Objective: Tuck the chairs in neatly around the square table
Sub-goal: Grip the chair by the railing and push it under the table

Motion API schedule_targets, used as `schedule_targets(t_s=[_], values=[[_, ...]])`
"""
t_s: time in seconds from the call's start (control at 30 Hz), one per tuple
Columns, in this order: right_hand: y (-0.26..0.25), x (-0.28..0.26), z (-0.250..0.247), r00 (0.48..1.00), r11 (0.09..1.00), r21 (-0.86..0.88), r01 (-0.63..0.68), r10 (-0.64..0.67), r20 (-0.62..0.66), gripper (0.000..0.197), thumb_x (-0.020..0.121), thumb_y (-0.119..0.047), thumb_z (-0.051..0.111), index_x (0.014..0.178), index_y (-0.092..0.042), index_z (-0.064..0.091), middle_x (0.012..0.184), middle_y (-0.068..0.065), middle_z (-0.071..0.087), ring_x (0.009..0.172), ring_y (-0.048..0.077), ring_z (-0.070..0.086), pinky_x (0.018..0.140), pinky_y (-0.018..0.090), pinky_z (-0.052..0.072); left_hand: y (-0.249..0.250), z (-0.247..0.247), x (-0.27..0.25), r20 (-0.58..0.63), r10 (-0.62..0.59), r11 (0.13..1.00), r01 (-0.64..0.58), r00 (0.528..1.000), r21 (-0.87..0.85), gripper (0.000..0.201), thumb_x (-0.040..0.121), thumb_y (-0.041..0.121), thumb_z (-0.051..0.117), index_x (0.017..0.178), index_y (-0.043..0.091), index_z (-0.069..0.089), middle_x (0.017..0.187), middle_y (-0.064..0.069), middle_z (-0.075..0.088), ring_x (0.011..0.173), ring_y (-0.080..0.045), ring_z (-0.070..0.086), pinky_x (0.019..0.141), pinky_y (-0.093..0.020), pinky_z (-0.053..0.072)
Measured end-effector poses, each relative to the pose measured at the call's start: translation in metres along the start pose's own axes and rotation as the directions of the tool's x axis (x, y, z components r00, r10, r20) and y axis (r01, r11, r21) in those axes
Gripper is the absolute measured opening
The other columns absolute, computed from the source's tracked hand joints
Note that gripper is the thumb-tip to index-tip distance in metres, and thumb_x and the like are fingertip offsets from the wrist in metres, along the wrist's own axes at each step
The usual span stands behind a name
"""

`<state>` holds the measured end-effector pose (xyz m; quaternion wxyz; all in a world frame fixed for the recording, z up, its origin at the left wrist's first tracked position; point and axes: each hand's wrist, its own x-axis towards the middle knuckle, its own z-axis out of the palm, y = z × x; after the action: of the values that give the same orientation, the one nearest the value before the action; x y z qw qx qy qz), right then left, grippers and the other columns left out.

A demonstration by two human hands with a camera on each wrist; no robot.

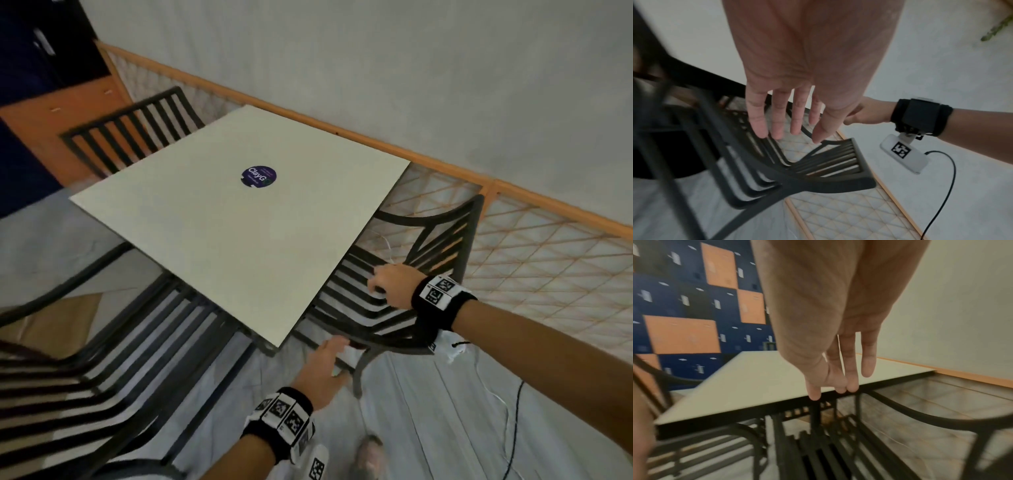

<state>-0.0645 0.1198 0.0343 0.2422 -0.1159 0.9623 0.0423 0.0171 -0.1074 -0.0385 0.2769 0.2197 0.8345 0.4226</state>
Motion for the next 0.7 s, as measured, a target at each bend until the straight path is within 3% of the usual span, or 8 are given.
schedule_targets(t_s=[0.17,0.23,0.33,0.4,0.53,0.6,0.7], values=[[-0.154,0.016,-0.019,0.983,0.980,0.089,0.179,-0.173,-0.068,0.040,0.088,-0.007,0.046,0.123,-0.022,0.058,0.120,0.008,0.055,0.111,0.030,0.054,0.085,0.034,0.040,-0.072,-0.076,-0.130,-0.078,-0.118,0.965,0.133,0.990,0.228,0.059,0.082,-0.009,0.043,0.132,0.023,0.041,0.135,0.003,0.045,0.123,-0.016,0.045,0.104,-0.024,0.037],[-0.224,0.019,-0.023,0.966,0.956,0.138,0.257,-0.249,-0.076,0.045,0.087,-0.005,0.046,0.128,-0.022,0.055,0.121,0.011,0.055,0.110,0.032,0.054,0.084,0.036,0.041,-0.098,-0.118,-0.178,-0.155,-0.128,0.923,0.175,0.980,0.342,0.058,0.078,-0.009,0.044,0.125,0.024,0.046,0.130,0.001,0.051,0.120,-0.019,0.049,0.105,-0.036,0.042],[-0.323,0.022,-0.025,0.918,0.894,0.211,0.396,-0.381,-0.110,0.047,0.088,-0.010,0.046,0.133,-0.023,0.049,0.122,0.014,0.056,0.109,0.034,0.056,0.085,0.038,0.045,-0.124,-0.186,-0.242,-0.232,-0.135,0.807,0.243,0.963,0.538,0.050,0.077,-0.001,0.050,0.121,0.025,0.047,0.125,0.000,0.054,0.118,-0.022,0.051,0.099,-0.040,0.045],[-0.380,0.023,-0.022,0.880,0.844,0.252,0.474,-0.459,-0.119,0.047,0.091,-0.016,0.048,0.137,-0.020,0.043,0.126,0.015,0.056,0.111,0.032,0.057,0.090,0.040,0.047,-0.137,-0.229,-0.281,-0.307,-0.164,0.701,0.329,0.938,0.632,0.051,0.079,0.006,0.054,0.124,0.026,0.043,0.129,0.004,0.050,0.123,-0.019,0.047,0.105,-0.038,0.040],[-0.475,0.019,-0.016,0.806,0.754,0.297,0.586,-0.579,-0.119,0.051,0.093,-0.029,0.054,0.140,-0.018,0.036,0.122,0.017,0.059,0.095,0.028,0.060,0.086,0.041,0.052,-0.174,-0.304,-0.344,-0.393,-0.272,0.549,0.477,0.878,0.686,0.054,0.081,0.019,0.058,0.130,0.028,0.037,0.136,0.006,0.045,0.128,-0.016,0.042,0.110,-0.041,0.035],[-0.510,0.022,-0.015,0.776,0.716,0.338,0.611,-0.626,-0.077,0.053,0.094,-0.035,0.054,0.139,-0.016,0.035,0.123,0.018,0.059,0.101,0.032,0.060,0.088,0.041,0.050,-0.200,-0.336,-0.364,-0.400,-0.313,0.532,0.508,0.862,0.677,0.057,0.083,0.025,0.059,0.134,0.028,0.034,0.139,0.005,0.043,0.130,-0.016,0.041,0.110,-0.042,0.036],[-0.553,0.034,-0.017,0.723,0.666,0.380,0.642,-0.691,-0.011,0.059,0.093,-0.040,0.055,0.141,-0.016,0.031,0.130,0.022,0.054,0.113,0.037,0.056,0.096,0.047,0.048,-0.240,-0.378,-0.378,-0.373,-0.377,0.476,0.523,0.848,0.708,0.068,0.083,0.014,0.057,0.141,0.028,0.025,0.149,0.004,0.033,0.136,-0.018,0.036,0.110,-0.043,0.037]])
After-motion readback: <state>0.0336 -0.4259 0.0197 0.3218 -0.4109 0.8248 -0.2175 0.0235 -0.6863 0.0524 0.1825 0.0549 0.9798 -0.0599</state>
